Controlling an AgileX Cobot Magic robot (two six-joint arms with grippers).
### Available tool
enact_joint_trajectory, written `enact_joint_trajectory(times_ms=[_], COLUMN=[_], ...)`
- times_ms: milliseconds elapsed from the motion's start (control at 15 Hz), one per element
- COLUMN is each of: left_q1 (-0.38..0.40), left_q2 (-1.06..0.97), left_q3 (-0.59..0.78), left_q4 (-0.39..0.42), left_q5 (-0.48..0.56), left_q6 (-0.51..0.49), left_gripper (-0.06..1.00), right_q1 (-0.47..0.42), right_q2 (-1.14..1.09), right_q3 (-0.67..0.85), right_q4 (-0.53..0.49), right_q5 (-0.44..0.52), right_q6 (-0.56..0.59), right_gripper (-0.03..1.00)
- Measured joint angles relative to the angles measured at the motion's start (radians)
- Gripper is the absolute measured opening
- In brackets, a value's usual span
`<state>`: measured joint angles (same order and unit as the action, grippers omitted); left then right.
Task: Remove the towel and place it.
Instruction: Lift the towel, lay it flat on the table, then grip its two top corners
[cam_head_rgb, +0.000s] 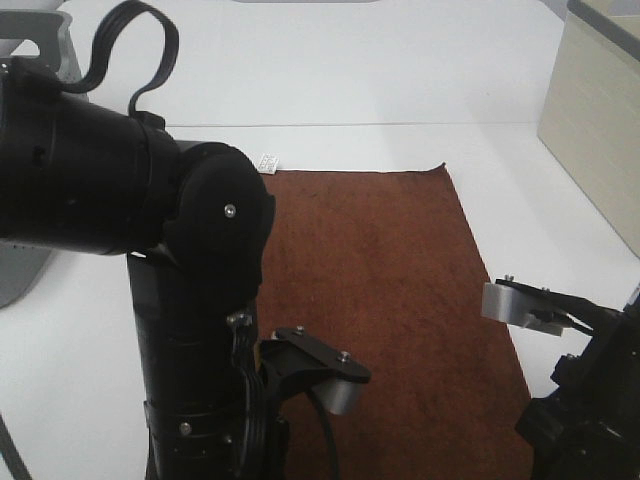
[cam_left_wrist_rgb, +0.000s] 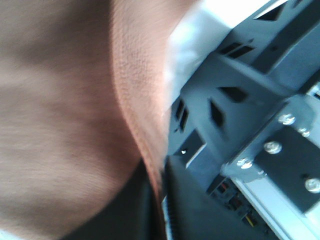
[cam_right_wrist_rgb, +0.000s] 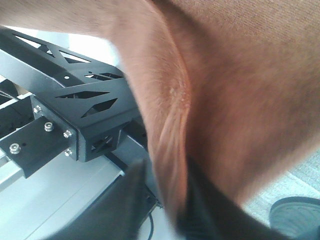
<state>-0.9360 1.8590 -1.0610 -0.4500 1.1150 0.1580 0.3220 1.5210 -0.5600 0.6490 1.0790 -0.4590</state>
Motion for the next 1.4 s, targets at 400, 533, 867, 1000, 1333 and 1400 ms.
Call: enact_joint_trajectory(times_ms=[400, 533, 867, 1000, 1333, 1400], left_q1=[-0.045, -0.045, -0.02, 0.072, 0.389, 0.461], left_q2=[0.0, 0.0, 0.0, 0.0, 0.017, 0.042], left_q3=[-0.004, -0.024, -0.177, -0.25, -0.407, -0.446], left_q4=[0.0, -0.003, 0.048, 0.091, 0.109, 0.107], left_q5=[0.015, 0.035, 0.051, 0.08, 0.019, -0.002], left_q6=[-0.126, -0.129, -0.109, -0.102, -0.027, -0.023], left_gripper=[0.89, 0.92, 0.92, 0.92, 0.92, 0.93], right_q1=[0.0, 0.0, -0.005, -0.07, -0.258, -0.26], right_q2=[-0.003, -0.026, -0.114, -0.11, 0.031, 0.085], right_q3=[0.0, -0.004, -0.141, -0.24, -0.575, -0.654], right_q4=[-0.008, -0.008, -0.07, -0.093, -0.118, -0.127], right_q5=[0.011, 0.01, -0.06, -0.071, -0.068, -0.061], right_q6=[0.048, 0.048, 0.101, 0.141, 0.148, 0.148], right_gripper=[0.76, 0.77, 0.77, 0.77, 0.79, 0.81])
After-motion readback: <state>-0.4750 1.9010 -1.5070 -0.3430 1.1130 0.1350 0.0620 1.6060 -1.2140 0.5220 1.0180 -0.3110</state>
